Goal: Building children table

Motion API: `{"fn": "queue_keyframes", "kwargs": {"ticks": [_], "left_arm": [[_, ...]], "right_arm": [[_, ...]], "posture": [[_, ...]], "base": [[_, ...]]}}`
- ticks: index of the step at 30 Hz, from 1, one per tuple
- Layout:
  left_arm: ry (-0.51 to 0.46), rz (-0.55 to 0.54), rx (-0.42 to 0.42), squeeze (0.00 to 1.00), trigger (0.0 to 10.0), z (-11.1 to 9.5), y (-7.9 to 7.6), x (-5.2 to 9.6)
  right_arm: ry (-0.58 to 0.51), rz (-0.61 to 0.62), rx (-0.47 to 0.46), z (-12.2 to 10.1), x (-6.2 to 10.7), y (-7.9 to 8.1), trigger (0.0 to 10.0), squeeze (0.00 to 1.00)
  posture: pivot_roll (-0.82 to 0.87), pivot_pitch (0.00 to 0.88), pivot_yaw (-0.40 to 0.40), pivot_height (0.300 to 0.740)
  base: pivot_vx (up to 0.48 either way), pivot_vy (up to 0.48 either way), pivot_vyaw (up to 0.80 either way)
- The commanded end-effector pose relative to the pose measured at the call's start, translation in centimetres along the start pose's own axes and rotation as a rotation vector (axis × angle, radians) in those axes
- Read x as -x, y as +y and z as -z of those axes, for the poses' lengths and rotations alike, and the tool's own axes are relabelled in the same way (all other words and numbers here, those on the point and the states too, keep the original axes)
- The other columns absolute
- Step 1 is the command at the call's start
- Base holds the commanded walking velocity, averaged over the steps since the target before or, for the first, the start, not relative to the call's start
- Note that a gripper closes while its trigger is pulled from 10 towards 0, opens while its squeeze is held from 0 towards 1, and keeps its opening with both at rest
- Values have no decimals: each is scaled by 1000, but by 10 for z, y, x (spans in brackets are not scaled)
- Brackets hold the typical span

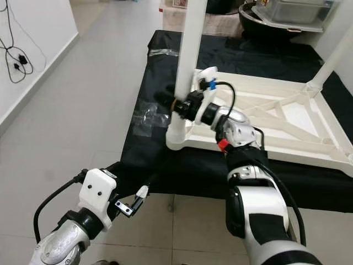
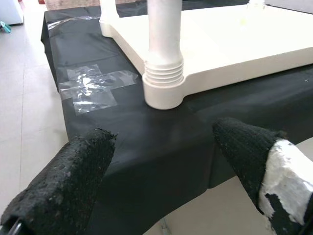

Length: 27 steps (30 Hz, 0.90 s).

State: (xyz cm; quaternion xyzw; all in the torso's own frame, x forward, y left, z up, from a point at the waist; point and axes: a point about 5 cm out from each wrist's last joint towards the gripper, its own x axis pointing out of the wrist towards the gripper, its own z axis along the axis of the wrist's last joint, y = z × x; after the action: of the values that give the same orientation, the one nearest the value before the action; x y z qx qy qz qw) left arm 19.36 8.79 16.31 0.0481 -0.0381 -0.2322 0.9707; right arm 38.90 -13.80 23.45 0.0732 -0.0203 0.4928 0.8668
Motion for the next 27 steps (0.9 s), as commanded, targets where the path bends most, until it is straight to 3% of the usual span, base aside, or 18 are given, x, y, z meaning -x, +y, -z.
{"fn": "queue_keyframes", "kwargs": {"ticks": [1, 4, 5, 9, 11, 12, 13, 18, 19, 20, 21, 23, 24, 25, 27], "left_arm": [[14, -9, -5, 0, 10000, 2, 0, 1], [13, -10, -5, 0, 10000, 2, 0, 1], [13, -9, -5, 0, 10000, 2, 0, 1], [11, -9, -5, 0, 10000, 2, 0, 0], [6, -10, -4, 0, 10000, 1, 0, -1], [6, -10, -4, 0, 10000, 1, 0, -1], [4, -12, -4, 0, 10000, 0, 1, -1], [4, -11, -6, 0, 10000, 0, 1, -1], [-6, -10, -15, 0, 10000, -2, 1, -1], [-6, -10, -15, 0, 10000, -2, 1, -1], [-32, -4, -38, 0, 10000, -8, 0, -3], [-32, -4, -38, 0, 10000, -8, 0, -3], [-59, -13, -48, 0, 10000, -15, 0, -5], [-83, -34, -65, 0, 10000, -22, 2, -6], [-83, -34, -65, 0, 10000, -22, 2, -6]], "right_arm": [[35, -67, -14, 4, -13, 8, 9882, 0], [31, -69, -14, 3, -14, 8, 9882, 0], [23, -51, -8, 2, -16, 8, 0, 0], [-3, -4, 10, 1, -17, 5, 0, 0], [-19, 334, 65, 3, -15, -10, 0, 0], [-19, 334, 65, 3, -15, -10, 0, 0], [-19, 455, 82, 4, -13, -16, 0, 0], [-23, 496, 97, 5, -12, -17, 0, 0], [-5, 765, 103, 18, 0, -22, 0, 0], [-5, 765, 103, 18, 0, -22, 0, 0], [4, 1016, 105, 28, 13, -22, 0, 0], [4, 1016, 105, 28, 13, -22, 0, 0], [7, 1203, 90, 37, 22, -16, 0, 0], [-8, 1314, 75, 41, 24, -9, 0, 0], [-8, 1314, 75, 41, 24, -9, 0, 0]], "posture": [[140, 129, -82, 740], [138, 129, -81, 740], [137, 129, -81, 740], [136, 130, -82, 740], [134, 132, -78, 740], [134, 132, -78, 740], [134, 132, -78, 740], [132, 132, -76, 740], [128, 135, -72, 740], [128, 135, -72, 740], [132, 135, -75, 740], [132, 135, -75, 740], [134, 133, -78, 740], [134, 132, -80, 740], [134, 132, -80, 740]], "base": [[0, 0, 0], [0, 0, 0], [0, 0, 0], [0, 0, 0], [0, 0, 0], [0, 0, 0], [0, 0, 0], [0, 0, 0], [0, 0, 0], [0, 0, 0], [0, 0, 0], [0, 0, 0], [0, 0, 0], [0, 0, 0], [0, 0, 0]]}}
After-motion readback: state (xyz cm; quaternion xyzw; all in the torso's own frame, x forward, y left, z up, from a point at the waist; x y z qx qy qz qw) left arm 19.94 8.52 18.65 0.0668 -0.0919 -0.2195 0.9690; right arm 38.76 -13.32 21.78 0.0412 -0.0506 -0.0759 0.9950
